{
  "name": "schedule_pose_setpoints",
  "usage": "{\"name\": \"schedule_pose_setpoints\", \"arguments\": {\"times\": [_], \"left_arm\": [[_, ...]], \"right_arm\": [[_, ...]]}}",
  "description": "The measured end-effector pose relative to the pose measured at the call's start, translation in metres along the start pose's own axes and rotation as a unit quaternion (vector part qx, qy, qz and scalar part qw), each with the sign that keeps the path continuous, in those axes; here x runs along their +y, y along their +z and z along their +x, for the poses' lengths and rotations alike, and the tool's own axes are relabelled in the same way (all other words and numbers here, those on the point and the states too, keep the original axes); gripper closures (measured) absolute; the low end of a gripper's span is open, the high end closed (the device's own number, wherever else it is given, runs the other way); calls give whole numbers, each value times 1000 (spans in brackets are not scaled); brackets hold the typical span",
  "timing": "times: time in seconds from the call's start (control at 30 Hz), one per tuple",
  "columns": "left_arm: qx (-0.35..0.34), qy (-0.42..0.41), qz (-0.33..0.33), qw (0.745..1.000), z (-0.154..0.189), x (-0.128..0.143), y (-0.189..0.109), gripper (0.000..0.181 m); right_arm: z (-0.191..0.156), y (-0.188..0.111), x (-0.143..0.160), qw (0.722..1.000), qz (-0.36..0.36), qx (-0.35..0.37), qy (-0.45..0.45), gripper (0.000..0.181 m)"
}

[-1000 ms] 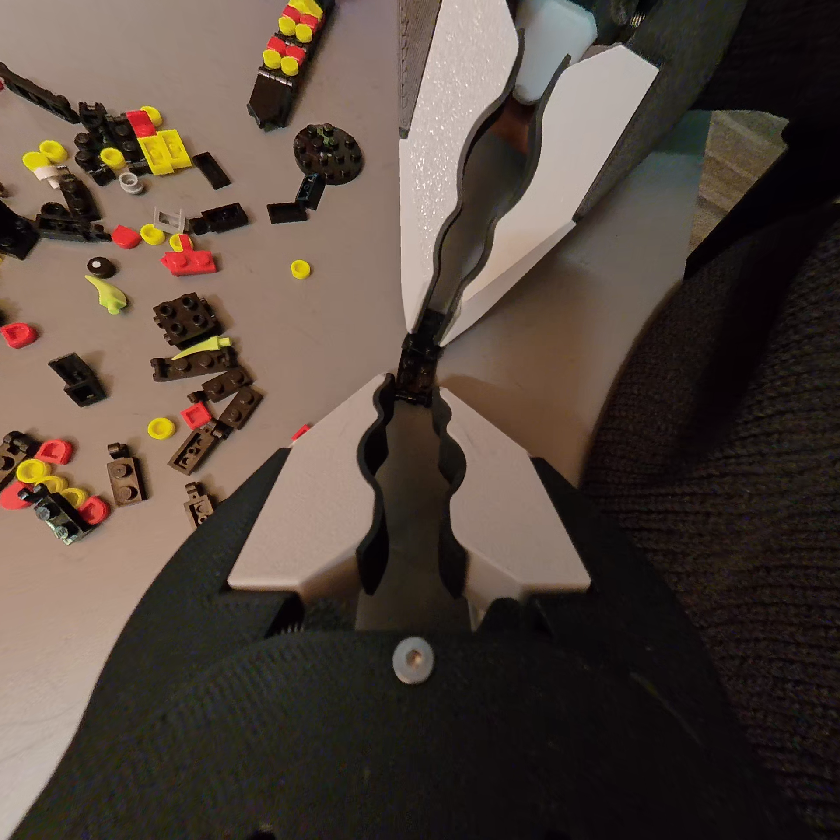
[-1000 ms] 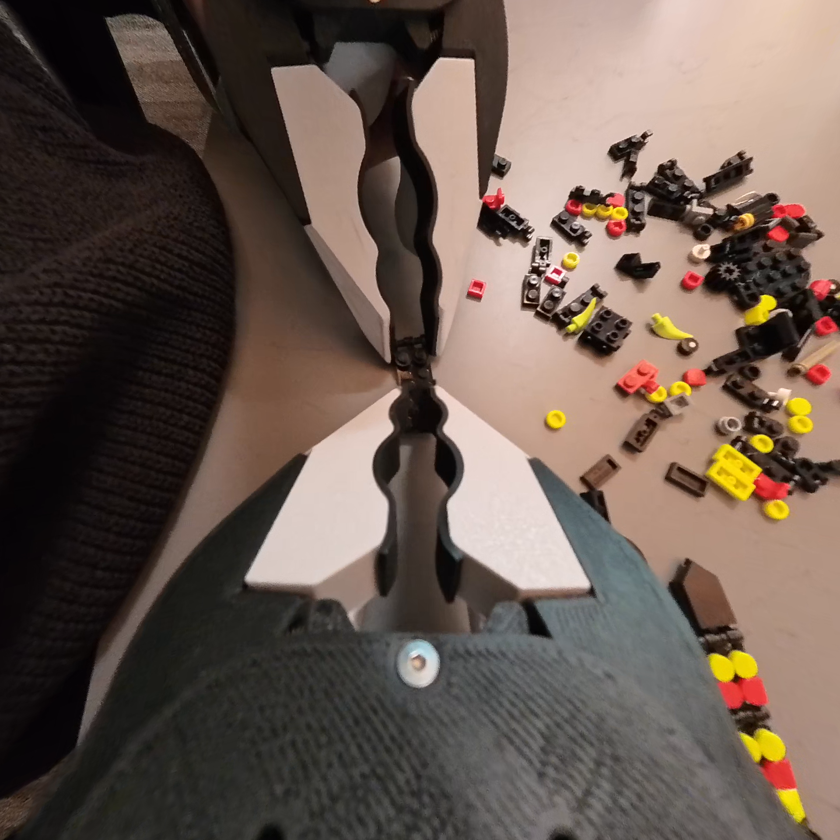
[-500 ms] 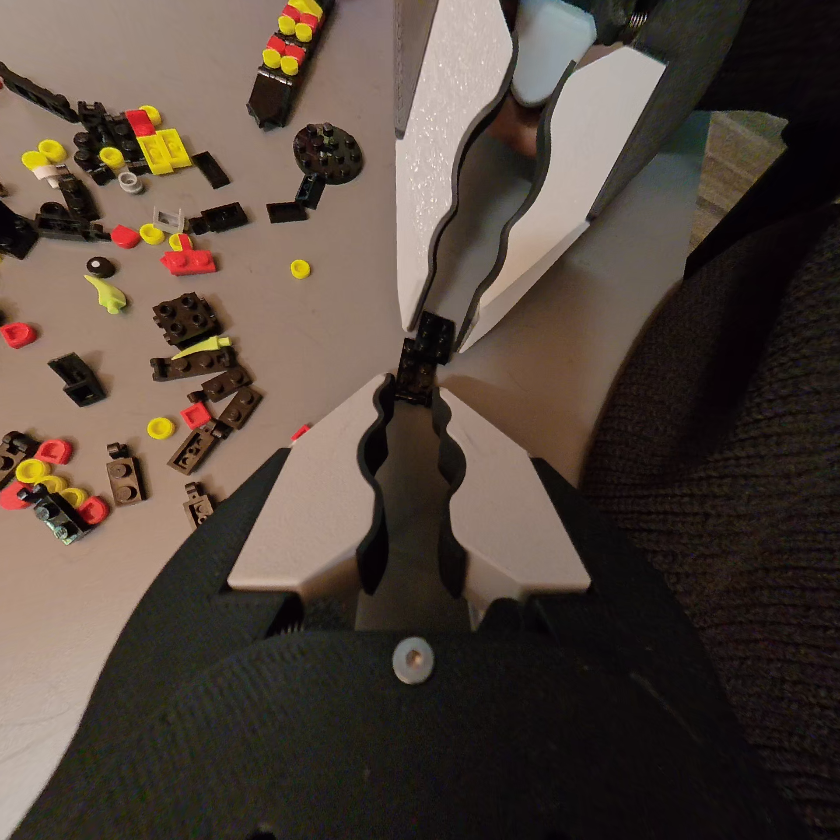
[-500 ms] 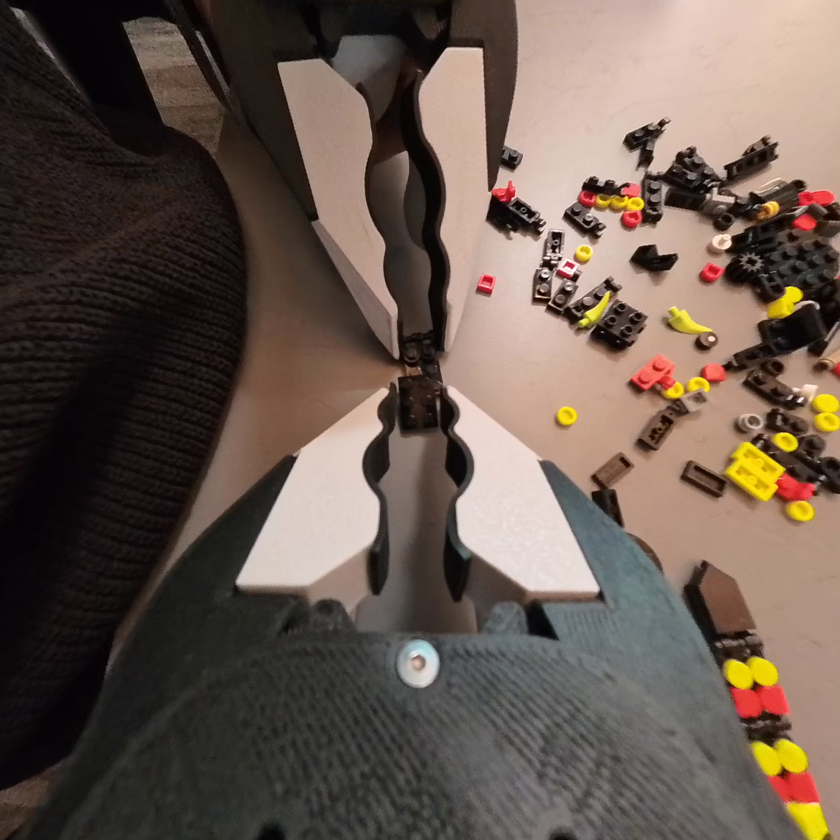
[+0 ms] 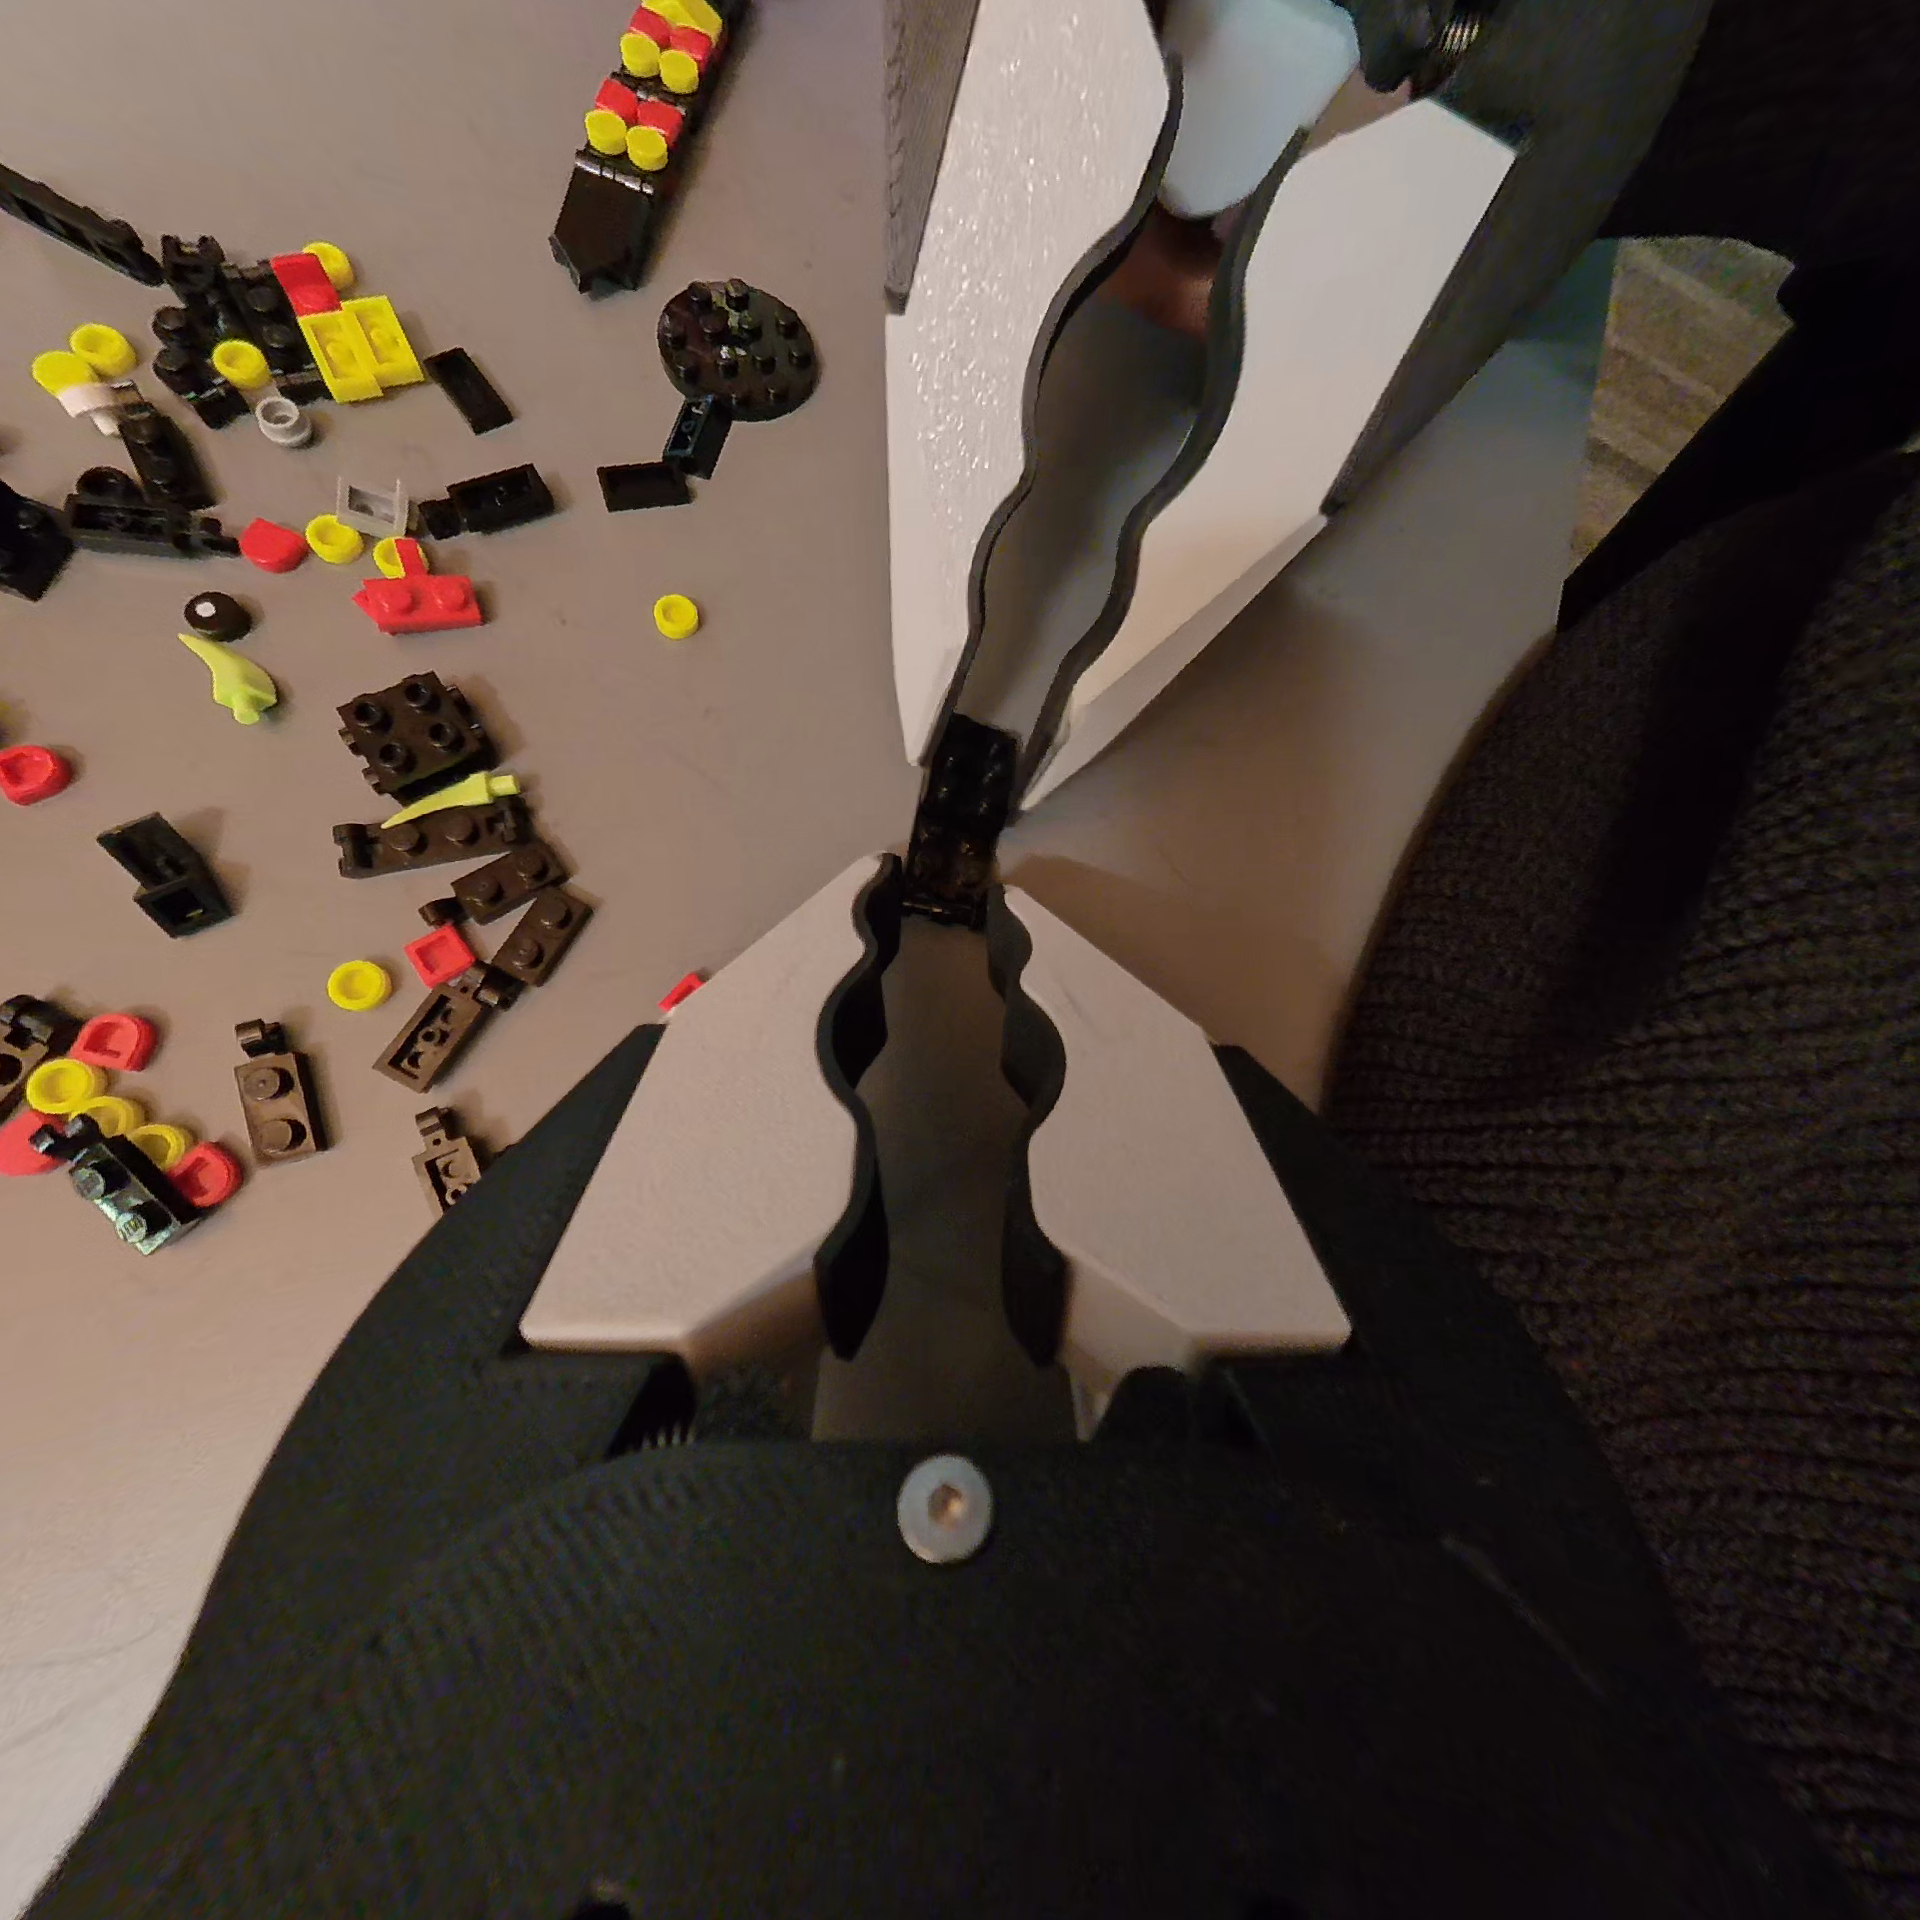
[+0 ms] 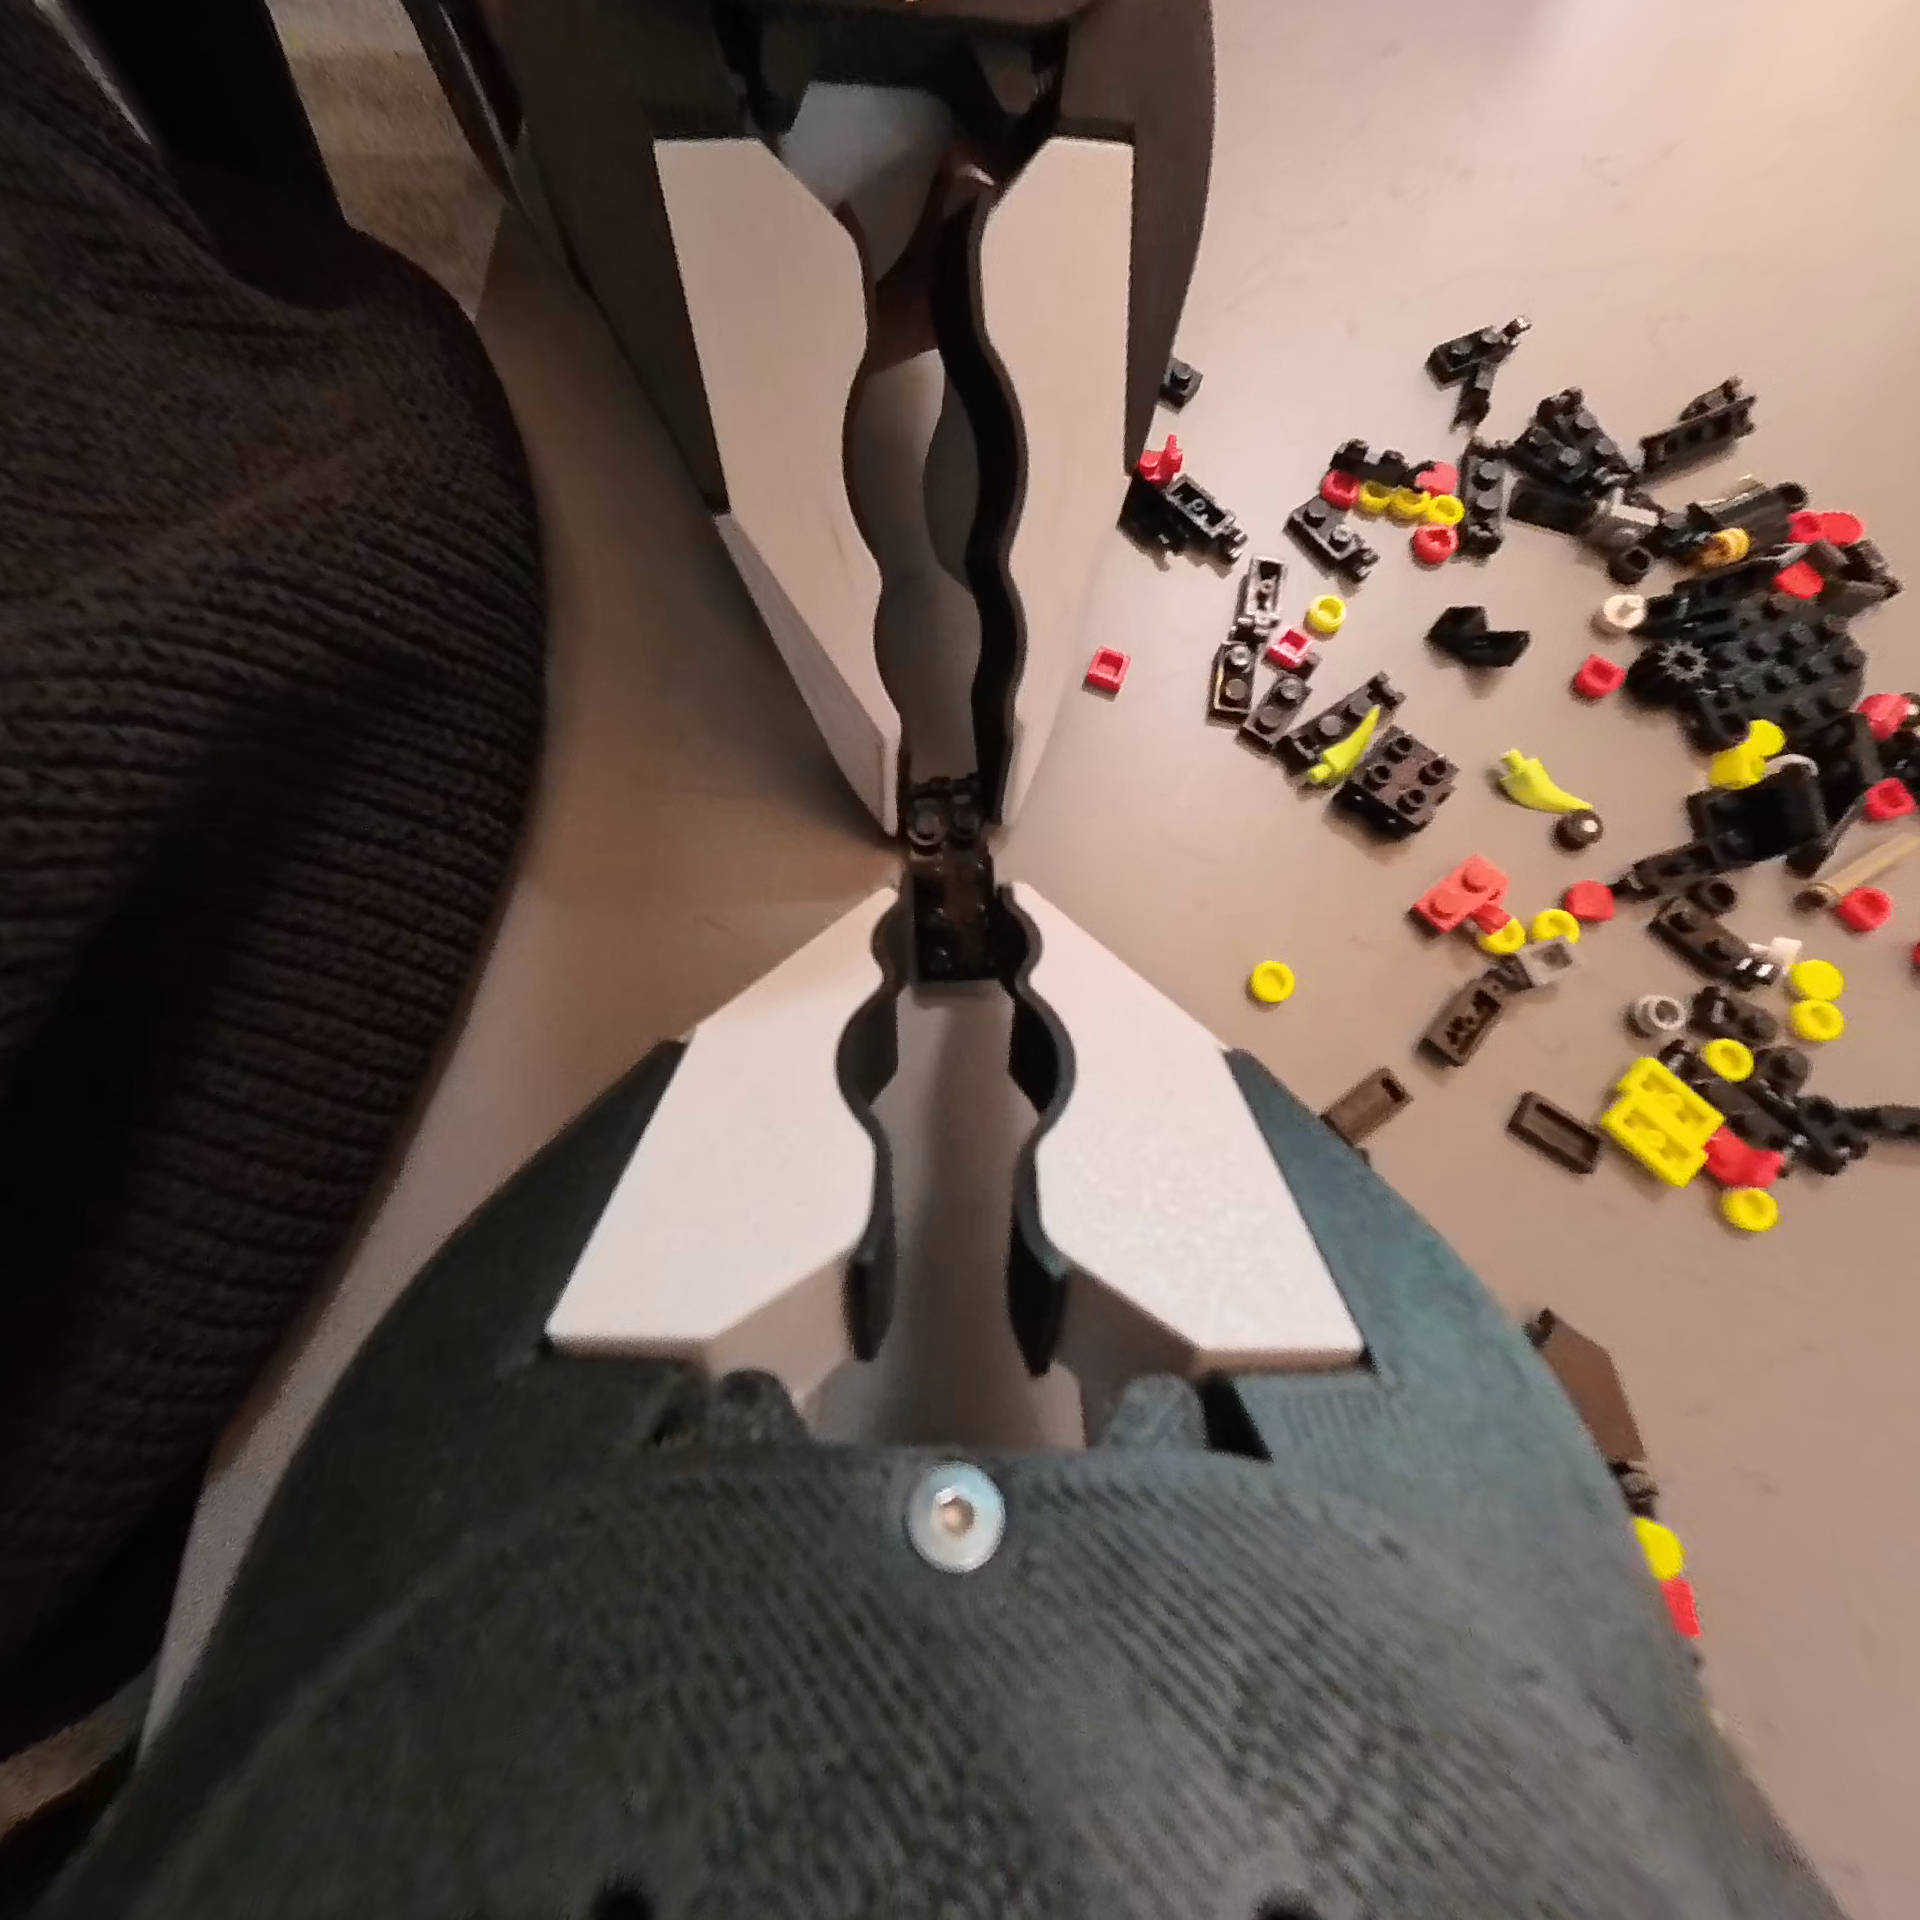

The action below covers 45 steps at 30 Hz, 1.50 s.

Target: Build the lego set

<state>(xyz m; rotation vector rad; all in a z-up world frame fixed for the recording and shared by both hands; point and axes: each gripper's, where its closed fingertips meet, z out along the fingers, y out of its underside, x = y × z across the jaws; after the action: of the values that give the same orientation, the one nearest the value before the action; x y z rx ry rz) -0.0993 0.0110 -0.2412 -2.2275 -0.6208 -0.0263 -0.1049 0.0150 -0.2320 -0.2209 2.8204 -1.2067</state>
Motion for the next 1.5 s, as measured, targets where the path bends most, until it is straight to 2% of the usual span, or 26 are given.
{"name": "schedule_pose_setpoints", "arguments": {"times": [0.7,0.97,1.5], "left_arm": [[0,3,-1,1000,1,0,0,167],[-1,4,-1,1000,0,0,0,167],[1,2,-1,1000,1,0,0,168]], "right_arm": [[-1,4,-1,1000,-11,-6,-10,167],[0,2,-2,1000,-5,0,-8,160],[-1,5,-4,1000,6,-14,14,173]]}}
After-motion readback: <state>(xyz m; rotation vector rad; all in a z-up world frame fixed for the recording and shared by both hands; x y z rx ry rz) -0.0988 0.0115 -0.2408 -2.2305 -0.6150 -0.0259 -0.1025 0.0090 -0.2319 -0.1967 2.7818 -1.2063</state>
